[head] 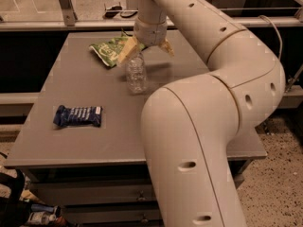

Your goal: Place water bottle upright

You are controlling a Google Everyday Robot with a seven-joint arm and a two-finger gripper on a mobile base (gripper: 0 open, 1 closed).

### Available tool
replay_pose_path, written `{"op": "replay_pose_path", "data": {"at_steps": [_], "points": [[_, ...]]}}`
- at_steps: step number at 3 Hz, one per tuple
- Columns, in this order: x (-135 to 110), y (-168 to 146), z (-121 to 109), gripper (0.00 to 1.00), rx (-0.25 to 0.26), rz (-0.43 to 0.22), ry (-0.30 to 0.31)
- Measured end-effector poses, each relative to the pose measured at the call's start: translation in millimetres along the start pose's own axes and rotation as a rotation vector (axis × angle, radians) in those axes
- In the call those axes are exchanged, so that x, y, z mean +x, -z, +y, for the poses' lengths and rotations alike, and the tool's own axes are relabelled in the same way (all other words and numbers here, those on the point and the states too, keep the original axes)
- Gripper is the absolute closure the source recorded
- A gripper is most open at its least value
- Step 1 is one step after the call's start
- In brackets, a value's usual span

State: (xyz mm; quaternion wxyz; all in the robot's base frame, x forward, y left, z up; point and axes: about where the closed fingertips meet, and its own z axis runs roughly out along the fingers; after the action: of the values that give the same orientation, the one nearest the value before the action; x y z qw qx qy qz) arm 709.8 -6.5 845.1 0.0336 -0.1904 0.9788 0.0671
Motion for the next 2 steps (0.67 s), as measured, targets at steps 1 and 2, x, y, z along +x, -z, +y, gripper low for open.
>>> {"op": "replay_pose_path", "data": {"at_steps": [1, 2], "points": [[-2.9, -2.3, 3.0, 0.0, 0.034, 0.015, 0.0], [-5.9, -6.6, 5.8, 0.0, 0.062, 0.031, -0.005]]}}
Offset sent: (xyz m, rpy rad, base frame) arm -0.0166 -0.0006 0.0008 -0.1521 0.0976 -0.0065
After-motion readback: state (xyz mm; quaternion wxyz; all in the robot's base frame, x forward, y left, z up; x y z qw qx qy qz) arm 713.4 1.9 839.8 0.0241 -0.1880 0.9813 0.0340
